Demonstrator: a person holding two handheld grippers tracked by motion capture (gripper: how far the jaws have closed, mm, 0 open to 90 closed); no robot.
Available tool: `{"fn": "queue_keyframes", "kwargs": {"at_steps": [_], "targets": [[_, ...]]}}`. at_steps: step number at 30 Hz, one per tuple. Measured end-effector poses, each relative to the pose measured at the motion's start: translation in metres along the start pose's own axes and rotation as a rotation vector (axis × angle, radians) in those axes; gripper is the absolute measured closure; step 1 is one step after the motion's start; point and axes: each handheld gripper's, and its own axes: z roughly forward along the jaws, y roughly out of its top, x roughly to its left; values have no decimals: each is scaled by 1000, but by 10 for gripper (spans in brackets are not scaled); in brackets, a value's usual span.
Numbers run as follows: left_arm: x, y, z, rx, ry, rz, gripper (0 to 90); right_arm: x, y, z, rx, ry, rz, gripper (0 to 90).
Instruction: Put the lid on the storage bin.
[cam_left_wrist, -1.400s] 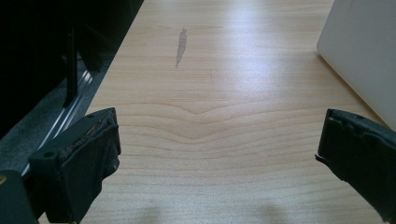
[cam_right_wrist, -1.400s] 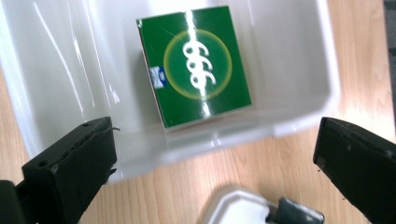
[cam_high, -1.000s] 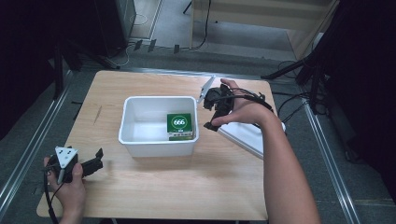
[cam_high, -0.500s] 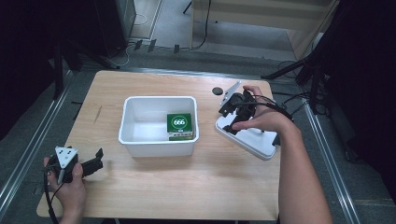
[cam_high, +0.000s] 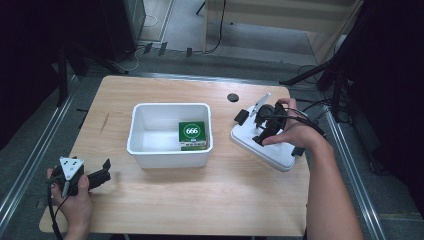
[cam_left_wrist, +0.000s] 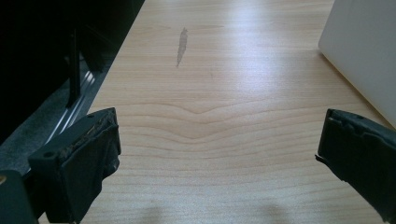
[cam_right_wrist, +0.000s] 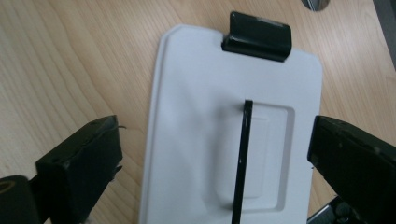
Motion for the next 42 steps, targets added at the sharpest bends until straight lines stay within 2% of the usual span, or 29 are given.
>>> {"fn": "queue_keyframes", "kwargs": {"at_steps": [1, 3, 5, 6, 7, 16, 20, 23, 25, 27, 29, 31, 37, 42], "targets": [[0, 0, 0, 0, 0, 0, 0, 0, 0, 0, 0, 0, 0, 63], [0, 0, 0, 0, -1, 0, 0, -2, -7, 4, 7, -8, 18, 122], [0, 0, 0, 0, -1, 1, 0, -3, -8, 6, 9, -14, 19, 126], [0, 0, 0, 0, -1, 2, 0, -4, -11, 9, 19, -32, 32, 193], [0, 0, 0, 1, -2, 2, 0, -4, -12, 11, 22, -49, 38, 214], [0, 0, 0, 0, -1, 0, 0, -7, -18, 21, 58, -85, 64, 292], [0, 0, 0, -1, -2, 1, 0, -12, -24, 28, 76, -126, 79, 366], [0, 0, 0, -1, -2, 0, 0, -15, -27, 32, 80, -123, 95, 408], [0, 0, 0, 0, -2, 0, 0, -18, -30, 35, 91, -126, 118, 492], [0, 0, 0, 0, -3, 0, 0, -22, -32, 37, 92, -92, 144, 584], [0, 0, 0, 0, -2, 0, 0, -23, -34, 38, 95, -69, 146, 601], [0, 0, 0, 1, -3, 2, 0, -22, -35, 40, 110, -73, 133, 625], [0, 0, 0, -1, -3, 3, 0, -19, -34, 43, 117, -44, 133, 759], [0, 0, 0, -2, -4, 3, 0, -18, -28, 45, 129, -65, 128, 835]]}}
